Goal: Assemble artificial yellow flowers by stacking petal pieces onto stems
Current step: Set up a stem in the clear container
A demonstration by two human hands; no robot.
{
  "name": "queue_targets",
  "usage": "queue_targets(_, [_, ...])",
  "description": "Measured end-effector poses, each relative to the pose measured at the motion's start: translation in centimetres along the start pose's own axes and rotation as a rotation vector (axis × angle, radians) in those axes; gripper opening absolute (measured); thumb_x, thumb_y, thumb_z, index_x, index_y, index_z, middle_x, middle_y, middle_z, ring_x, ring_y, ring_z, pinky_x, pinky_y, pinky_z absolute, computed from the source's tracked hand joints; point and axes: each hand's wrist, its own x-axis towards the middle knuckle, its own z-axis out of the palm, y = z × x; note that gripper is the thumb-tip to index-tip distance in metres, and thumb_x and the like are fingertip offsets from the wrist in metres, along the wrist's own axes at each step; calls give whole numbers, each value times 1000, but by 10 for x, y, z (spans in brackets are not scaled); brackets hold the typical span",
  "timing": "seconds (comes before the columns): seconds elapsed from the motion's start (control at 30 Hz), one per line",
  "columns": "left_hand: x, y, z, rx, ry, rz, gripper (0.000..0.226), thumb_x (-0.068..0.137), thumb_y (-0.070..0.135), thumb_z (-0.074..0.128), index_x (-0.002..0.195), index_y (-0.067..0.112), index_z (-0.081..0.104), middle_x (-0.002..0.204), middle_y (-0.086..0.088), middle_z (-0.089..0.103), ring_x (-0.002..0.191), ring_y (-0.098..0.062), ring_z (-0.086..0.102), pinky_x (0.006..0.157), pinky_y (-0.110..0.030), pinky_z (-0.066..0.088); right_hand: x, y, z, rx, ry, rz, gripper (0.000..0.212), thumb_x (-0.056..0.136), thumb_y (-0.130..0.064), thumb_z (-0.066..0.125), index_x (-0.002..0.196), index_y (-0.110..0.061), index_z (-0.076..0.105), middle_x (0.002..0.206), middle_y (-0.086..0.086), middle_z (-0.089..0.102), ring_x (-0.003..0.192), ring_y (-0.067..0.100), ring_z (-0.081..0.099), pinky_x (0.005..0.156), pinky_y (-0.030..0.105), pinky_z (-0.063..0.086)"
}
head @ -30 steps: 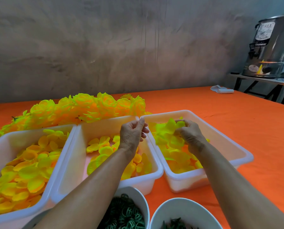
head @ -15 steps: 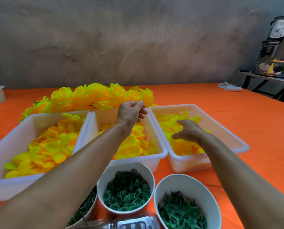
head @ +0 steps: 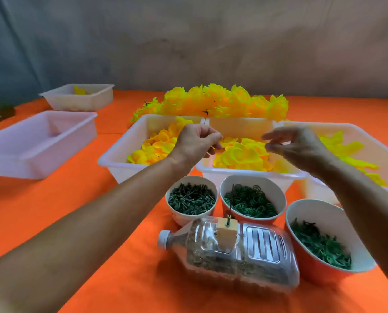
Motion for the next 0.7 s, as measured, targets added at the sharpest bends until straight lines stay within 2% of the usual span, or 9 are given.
queue_targets(0.03, [-7,-3,-8,26,8,2,14,90,3,58,77,9,62,66,-4,63,48,-4,53,47,-16,41,-2,-8,6,37,-30,-33,21,82,-6,70,102,-12,72,94,14,71,85,29,65,78,31,47])
queue_targets(0.1, [-20,-8,-23,87,16,9,8,85,-2,61,82,5,65,65,-2,62,48,0,52,47,-13,40,-7,-22,17,94,-101,-79,17,81,-7,71,95,-16,73,91,13,72,74,25,62,71,32,48])
queue_targets(0.17, [-32,-13,-32,230,0,27,6,81,-2,67,86,2,69,65,2,62,51,3,53,51,-11,40,-10,-31,27,114,-168,-127,17,80,-6,72,94,-16,73,92,12,72,78,21,63,75,34,51])
queue_targets(0.23, [-42,-17,-39,442,-49,68,9,78,2,72,86,4,72,70,-1,66,61,-3,55,60,-15,42,-12,-39,33,130,-240,-165,16,79,-5,73,91,-16,74,89,8,74,80,12,64,81,33,51])
queue_targets(0.3, [-50,-21,-44,663,-131,91,10,75,7,74,85,10,74,76,-3,68,67,-9,55,64,-21,41,-16,-44,40,137,-320,-189,15,79,-5,73,86,-18,75,80,-1,72,70,-2,62,76,28,50])
queue_targets(0.37, [-55,-25,-46,857,-229,78,14,75,8,73,87,15,75,81,0,69,77,-15,60,67,-23,43,-20,-47,48,118,-375,-205,16,79,-3,73,84,-18,75,75,-3,71,64,-7,59,73,22,48])
queue_targets(0.5, [-57,-29,-42,1092,-343,72,21,78,13,71,96,23,74,102,-2,71,98,-22,62,77,-30,49,-26,-48,65,113,-420,-215,12,78,-2,73,88,-8,76,79,6,73,70,5,62,71,23,48])
queue_targets(0.6, [-54,-31,-39,1207,-397,84,23,79,17,70,100,26,73,103,-4,69,101,-26,60,71,-29,43,-28,-51,75,116,-436,-214,10,80,-2,71,88,-5,76,83,12,74,73,12,64,71,25,50])
queue_targets(0.7, [-52,-33,-35,1272,-440,82,23,81,19,68,103,26,71,106,-5,68,103,-27,59,69,-28,39,-29,-52,80,99,-444,-204,12,80,-3,72,90,-7,76,86,11,74,79,14,67,75,29,51])
